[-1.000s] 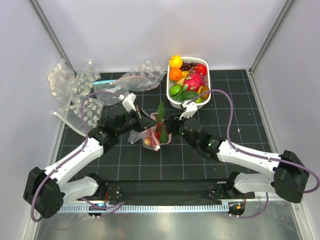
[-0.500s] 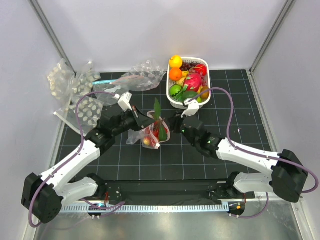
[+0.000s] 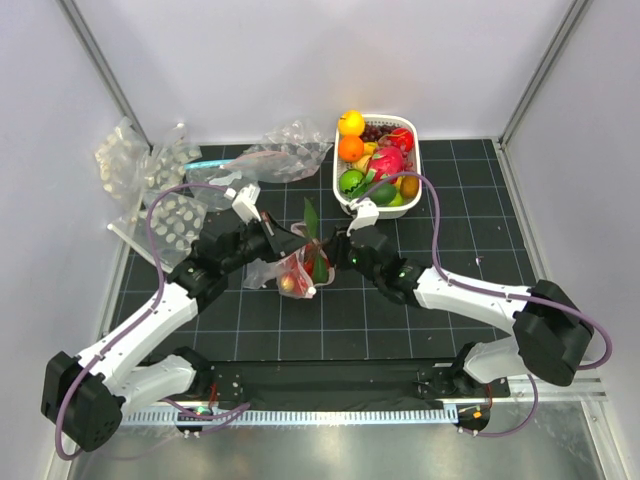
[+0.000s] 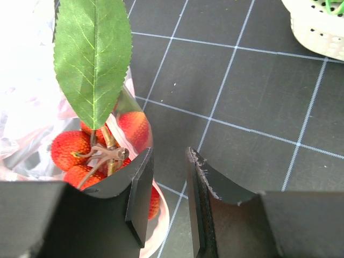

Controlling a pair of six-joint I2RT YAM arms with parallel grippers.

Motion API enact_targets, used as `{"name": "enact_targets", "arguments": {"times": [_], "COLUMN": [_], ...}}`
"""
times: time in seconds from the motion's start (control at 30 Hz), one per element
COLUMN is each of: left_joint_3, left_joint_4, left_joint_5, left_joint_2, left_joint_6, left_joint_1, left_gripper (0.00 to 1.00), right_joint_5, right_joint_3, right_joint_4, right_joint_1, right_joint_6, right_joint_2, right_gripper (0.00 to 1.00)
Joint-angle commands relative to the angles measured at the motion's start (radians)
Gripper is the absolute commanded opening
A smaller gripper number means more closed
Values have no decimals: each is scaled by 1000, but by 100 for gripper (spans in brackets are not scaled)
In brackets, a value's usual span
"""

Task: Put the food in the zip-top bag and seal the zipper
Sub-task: Adjust the zipper food storage bag at the center of the board.

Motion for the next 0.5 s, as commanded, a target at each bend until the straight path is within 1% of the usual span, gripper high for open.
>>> {"name": "enact_targets", "arguments": {"times": [0.0, 0.23, 0.47], "left_joint_3": [3, 0, -7], "left_joint_4": [42, 36, 26], "left_joint_5": [-8, -23, -54], "left_joint_2": [-35, -47, -64], "left_joint_6": [4, 3, 1], "left_joint_1": [7, 7, 15], "left_gripper": [0, 0, 0], "right_joint_5": [-27, -56, -71], "right_joint_3": [47, 13, 12], "right_joint_4": [29, 78, 86], "right_joint_1": [-1, -1, -1], "right_joint_6": [11, 9, 1], "right_joint_2": [-1, -29, -27], "right_gripper": [37, 37, 37]}}
